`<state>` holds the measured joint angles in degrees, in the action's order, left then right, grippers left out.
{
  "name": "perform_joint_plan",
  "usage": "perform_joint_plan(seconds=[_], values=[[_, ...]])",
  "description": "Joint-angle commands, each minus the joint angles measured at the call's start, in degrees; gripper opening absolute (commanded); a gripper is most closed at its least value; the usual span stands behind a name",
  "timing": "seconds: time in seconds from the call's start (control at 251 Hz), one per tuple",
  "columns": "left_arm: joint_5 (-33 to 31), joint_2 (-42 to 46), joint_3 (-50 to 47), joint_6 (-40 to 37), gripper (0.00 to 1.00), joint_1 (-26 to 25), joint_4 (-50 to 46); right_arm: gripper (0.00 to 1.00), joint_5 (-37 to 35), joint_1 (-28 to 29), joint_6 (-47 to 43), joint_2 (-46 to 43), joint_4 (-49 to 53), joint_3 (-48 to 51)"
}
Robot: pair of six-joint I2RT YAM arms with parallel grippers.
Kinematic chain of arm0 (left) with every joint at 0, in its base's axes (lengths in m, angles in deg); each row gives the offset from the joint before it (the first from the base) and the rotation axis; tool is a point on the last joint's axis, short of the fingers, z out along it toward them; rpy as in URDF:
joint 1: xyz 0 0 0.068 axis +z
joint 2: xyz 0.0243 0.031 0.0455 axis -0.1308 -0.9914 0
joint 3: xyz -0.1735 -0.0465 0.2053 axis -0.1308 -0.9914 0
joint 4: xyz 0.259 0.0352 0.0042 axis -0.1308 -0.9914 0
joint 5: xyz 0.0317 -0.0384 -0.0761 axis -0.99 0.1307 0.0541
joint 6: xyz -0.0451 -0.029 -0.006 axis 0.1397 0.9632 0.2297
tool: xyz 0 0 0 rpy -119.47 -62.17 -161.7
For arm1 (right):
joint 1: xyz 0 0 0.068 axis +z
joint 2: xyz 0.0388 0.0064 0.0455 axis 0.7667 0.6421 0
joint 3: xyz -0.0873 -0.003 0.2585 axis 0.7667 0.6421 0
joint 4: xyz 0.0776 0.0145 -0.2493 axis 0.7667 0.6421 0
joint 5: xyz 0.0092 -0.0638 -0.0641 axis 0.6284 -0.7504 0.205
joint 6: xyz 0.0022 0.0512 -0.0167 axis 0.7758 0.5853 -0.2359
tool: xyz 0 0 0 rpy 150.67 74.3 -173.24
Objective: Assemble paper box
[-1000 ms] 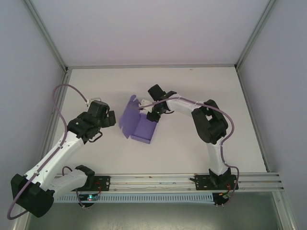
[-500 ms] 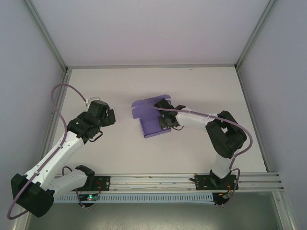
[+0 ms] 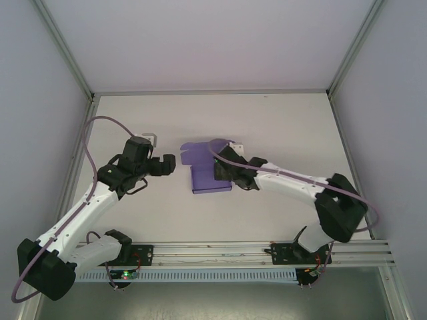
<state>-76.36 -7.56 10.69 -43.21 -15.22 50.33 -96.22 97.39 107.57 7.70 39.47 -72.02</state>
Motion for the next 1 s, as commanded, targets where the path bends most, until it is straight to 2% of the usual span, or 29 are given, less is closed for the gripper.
perform_joint_plan(seconds=[0.0, 0.08, 0.124, 0.148, 0.18, 0.223, 0.267, 0.415, 0.507, 0.583, 0.634, 0.73, 0.886, 0.918, 0.95, 0.994], values=[[9.6, -1.1, 0.2, -10.1, 1.0, 0.5, 3.7, 0.98, -1.4, -1.5, -18.3, -6.0, -7.5, 4.1], [10.7, -3.1, 1.2, -14.1, 1.0, 0.5, 4.9, 0.99, -3.2, -3.3, -31.3, -10.2, -14.9, 6.6], [13.0, -5.0, 1.9, -17.2, 1.0, 0.5, 5.2, 0.99, -0.1, -5.3, -38.1, -12.1, -19.8, 8.6], [13.8, -6.2, 2.7, -18.6, 1.0, 0.5, 4.8, 0.99, 3.5, -6.8, -41.8, -12.7, -21.9, 9.4], [15.0, -8.1, 4.2, -20.3, 1.0, 0.5, 3.5, 0.99, 11.8, -9.4, -47.0, -13.2, -22.7, 9.7], [17.2, -10.7, 6.2, -23.9, 1.0, 0.5, 1.5, 0.99, 23.6, -13.2, -52.5, -13.0, -21.6, 8.5], [17.8, -13.0, 7.6, -26.7, 1.0, 0.5, 0.7, 0.99, 31.8, -16.1, -57.0, -11.8, -18.9, 6.0], [14.8, -19.8, 11.9, -32.5, 1.0, 0.6, -1.2, 0.95, 45.9, -23.0, -68.6, -4.4, -6.7, -3.9], [15.3, -24.1, 15.3, -36.4, 1.0, 0.6, -4.3, 0.87, 46.5, -23.6, -75.4, 1.0, 0.7, -9.9], [15.4, -27.6, 18.2, -38.7, 0.9, 0.5, -7.0, 0.75, 45.2, -23.8, -79.4, 5.5, 7.1, -15.1], [15.1, -29.7, 20.2, -39.4, 0.84, 0.6, -8.6, 0.64, 43.8, -24.3, -79.4, 8.1, 9.8, -18.2], [15.4, -32.2, 22.7, -40.3, 0.76, 0.5, -10.1, 0.52, 43.9, -25.1, -80.2, 11.3, 14.6, -22.6], [17.9, -34.4, 24.7, -40.9, 0.48, 0.5, -10.4, 0.28, 45.7, -25.1, -82.2, 14.3, 18.3, -25.4], [18.1, -34.6, 24.9, -40.9, 0.45, 0.5, -10.2, 0.23, 45.9, -25.0, -81.4, 14.7, 18.8, -25.8], [18.5, -34.9, 25.1, -41.0, 0.41, 0.5, -10.5, 0.2, 46.4, -24.9, -81.2, 15.2, 19.1, -26.0], [19.2, -35.2, 25.6, -41.2, 0.31, 0.5, -11.0, 0.16, 47.3, -24.7, -81.1, 15.6, 19.3, -26.3]])
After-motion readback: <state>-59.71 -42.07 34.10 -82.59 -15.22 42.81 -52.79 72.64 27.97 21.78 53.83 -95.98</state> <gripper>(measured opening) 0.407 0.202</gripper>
